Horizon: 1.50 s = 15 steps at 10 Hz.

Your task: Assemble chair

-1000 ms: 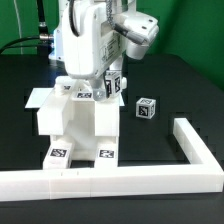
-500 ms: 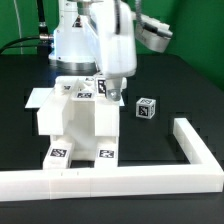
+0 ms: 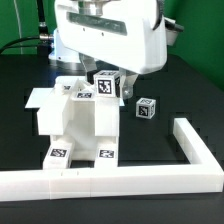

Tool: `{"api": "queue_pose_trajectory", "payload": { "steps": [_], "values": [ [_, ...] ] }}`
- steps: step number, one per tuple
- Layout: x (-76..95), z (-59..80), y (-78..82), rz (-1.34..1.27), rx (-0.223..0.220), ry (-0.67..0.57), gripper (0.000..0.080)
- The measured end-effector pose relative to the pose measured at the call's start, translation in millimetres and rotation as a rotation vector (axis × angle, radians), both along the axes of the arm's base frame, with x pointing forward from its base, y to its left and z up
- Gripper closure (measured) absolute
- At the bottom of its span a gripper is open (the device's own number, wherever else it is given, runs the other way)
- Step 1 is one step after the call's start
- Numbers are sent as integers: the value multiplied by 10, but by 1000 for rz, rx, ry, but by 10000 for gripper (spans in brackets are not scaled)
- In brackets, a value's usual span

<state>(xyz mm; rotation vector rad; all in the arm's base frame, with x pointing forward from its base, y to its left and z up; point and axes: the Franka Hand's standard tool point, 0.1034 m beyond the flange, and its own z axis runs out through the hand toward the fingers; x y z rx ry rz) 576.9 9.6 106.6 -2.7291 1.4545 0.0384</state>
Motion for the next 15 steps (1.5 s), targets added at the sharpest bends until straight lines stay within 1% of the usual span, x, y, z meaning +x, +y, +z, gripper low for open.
{"api": "queue_pose_trajectory", "payload": {
  "steps": [2,3,4,6,7,8,9,10,12,15],
  "values": [
    [0,1,-6,179,-4,-9,151],
    [0,3,-9,221,-10,-8,151],
    [3,8,-20,337,-24,-8,151],
    [2,7,-27,445,-31,-9,151],
    [-1,5,-30,468,-31,-10,260],
    [-1,5,-29,464,-31,-10,397],
    [-1,5,-29,465,-31,-10,397],
    [-1,5,-29,460,-30,-10,530],
    [-1,4,-29,424,-30,-9,530],
    [-1,4,-25,214,-30,-1,530]
  ]
}}
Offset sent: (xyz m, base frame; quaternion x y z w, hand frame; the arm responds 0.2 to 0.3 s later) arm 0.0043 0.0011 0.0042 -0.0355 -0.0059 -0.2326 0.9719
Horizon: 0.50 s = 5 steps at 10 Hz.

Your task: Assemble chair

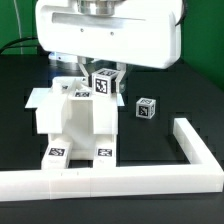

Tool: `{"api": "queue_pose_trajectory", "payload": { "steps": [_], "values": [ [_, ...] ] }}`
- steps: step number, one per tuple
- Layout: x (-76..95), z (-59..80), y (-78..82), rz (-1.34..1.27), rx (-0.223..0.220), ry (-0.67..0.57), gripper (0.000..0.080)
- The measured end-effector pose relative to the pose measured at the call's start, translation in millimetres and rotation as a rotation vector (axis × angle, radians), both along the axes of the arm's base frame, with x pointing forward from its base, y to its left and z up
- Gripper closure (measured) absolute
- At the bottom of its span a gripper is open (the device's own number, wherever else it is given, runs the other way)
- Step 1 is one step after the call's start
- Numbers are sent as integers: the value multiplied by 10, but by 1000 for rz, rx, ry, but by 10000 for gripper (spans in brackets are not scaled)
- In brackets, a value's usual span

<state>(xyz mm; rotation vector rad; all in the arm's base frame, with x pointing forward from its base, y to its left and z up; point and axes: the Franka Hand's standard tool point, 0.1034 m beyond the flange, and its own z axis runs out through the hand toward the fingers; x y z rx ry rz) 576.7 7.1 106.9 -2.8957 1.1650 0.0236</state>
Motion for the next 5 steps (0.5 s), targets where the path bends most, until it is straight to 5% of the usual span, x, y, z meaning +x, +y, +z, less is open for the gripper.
{"api": "queue_pose_trajectory", "payload": {
  "steps": [5],
  "values": [
    [-2,-7,5,-322,1,9,528]
  ]
}}
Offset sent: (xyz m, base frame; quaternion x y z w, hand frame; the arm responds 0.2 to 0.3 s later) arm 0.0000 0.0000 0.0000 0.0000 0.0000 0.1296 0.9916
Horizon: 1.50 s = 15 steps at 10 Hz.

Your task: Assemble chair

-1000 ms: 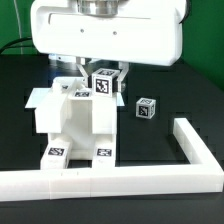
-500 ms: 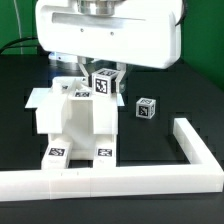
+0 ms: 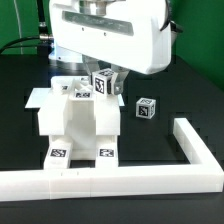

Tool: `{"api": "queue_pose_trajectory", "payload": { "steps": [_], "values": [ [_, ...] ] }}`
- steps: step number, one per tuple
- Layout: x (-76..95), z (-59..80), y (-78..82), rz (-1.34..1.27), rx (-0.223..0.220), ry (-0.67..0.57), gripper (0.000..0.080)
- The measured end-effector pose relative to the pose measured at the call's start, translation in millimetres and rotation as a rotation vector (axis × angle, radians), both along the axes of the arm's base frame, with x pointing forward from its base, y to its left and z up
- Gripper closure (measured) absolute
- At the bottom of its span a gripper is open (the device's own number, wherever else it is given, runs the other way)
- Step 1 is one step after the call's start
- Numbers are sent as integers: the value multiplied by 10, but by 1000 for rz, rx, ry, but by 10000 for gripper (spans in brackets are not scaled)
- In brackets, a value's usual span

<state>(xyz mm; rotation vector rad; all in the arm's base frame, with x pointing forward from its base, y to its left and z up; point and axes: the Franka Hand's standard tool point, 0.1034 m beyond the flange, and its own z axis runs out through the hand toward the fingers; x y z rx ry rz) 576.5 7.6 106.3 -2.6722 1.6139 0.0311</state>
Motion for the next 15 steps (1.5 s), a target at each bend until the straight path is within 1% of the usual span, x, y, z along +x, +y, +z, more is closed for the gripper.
{"api": "queue_pose_trajectory", "payload": {
  "steps": [2,4,6,10,11,12,15],
  "values": [
    [-1,-3,5,-134,11,2,528],
    [3,-9,16,-343,28,4,528],
    [4,-8,22,-514,31,11,528],
    [9,-6,49,-756,39,23,528],
    [10,-6,61,-851,42,28,528],
    [10,-6,66,-871,44,29,528],
    [12,-5,90,-1050,50,40,528]
  ]
}}
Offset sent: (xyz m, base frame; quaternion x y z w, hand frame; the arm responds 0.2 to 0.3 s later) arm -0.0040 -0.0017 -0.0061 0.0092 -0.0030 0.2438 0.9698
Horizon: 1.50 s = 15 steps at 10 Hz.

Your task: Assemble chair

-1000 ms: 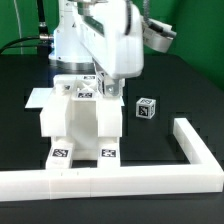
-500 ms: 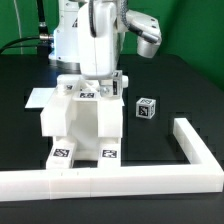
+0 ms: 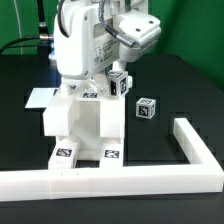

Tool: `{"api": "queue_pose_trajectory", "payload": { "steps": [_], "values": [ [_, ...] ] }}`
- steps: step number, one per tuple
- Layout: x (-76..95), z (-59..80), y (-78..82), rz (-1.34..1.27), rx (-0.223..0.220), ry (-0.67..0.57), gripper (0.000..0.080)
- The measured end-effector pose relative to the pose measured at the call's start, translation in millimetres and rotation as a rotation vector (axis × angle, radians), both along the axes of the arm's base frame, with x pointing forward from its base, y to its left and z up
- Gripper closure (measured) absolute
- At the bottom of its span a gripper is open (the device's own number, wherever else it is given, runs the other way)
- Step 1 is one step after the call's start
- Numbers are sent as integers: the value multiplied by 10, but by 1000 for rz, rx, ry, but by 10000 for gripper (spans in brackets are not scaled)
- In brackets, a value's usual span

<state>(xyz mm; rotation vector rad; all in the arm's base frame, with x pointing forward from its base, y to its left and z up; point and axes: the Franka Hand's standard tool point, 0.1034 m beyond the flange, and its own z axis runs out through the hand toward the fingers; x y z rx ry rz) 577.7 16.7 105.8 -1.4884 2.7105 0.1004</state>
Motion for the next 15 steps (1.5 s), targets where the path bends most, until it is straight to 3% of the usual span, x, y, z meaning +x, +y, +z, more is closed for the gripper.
{"api": "queue_pose_trajectory", "payload": {
  "steps": [5,6,7,15],
  "values": [
    [6,-1,78,2,31,-9,506],
    [6,-1,76,8,31,-10,282],
    [3,6,57,112,33,-13,191],
    [-10,24,19,787,40,-57,151]
  ]
}}
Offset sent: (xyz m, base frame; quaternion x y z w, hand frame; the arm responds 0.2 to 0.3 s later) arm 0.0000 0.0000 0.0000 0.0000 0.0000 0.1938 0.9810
